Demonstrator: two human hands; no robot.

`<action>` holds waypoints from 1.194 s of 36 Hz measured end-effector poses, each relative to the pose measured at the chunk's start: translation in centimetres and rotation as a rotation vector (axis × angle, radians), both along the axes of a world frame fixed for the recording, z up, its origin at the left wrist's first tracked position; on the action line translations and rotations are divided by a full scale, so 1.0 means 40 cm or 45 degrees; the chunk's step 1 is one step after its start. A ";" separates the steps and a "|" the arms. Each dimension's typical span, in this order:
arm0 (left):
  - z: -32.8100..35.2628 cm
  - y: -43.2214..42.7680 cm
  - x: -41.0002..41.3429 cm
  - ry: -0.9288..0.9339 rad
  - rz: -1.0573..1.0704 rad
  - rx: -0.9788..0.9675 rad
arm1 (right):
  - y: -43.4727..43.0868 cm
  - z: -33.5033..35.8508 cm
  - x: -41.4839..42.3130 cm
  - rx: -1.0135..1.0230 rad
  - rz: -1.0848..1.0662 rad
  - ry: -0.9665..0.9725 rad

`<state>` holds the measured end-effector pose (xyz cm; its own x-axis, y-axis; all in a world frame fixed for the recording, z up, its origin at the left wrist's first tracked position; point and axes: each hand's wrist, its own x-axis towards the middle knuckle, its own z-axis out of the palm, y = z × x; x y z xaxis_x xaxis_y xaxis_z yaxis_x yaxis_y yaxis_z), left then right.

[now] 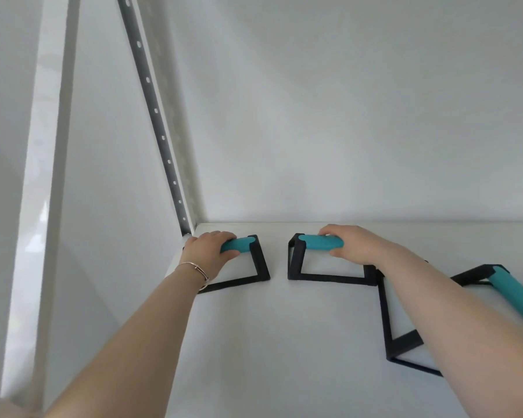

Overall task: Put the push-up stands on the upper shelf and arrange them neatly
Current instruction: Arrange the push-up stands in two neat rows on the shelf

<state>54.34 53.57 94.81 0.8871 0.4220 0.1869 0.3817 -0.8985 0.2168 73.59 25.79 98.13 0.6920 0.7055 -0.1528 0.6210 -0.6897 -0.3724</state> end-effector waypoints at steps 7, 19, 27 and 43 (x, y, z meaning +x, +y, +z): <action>0.007 0.015 0.056 -0.027 -0.066 -0.047 | 0.035 -0.035 0.007 0.098 -0.081 -0.225; -0.005 0.084 0.176 -0.010 -0.148 -0.096 | 0.080 -0.040 0.116 0.138 0.004 -0.215; -0.007 0.109 0.232 -0.014 -0.169 -0.063 | 0.122 -0.041 0.176 0.112 0.028 -0.220; -0.014 0.130 0.262 -0.014 -0.212 0.003 | 0.137 -0.047 0.219 0.115 0.091 -0.236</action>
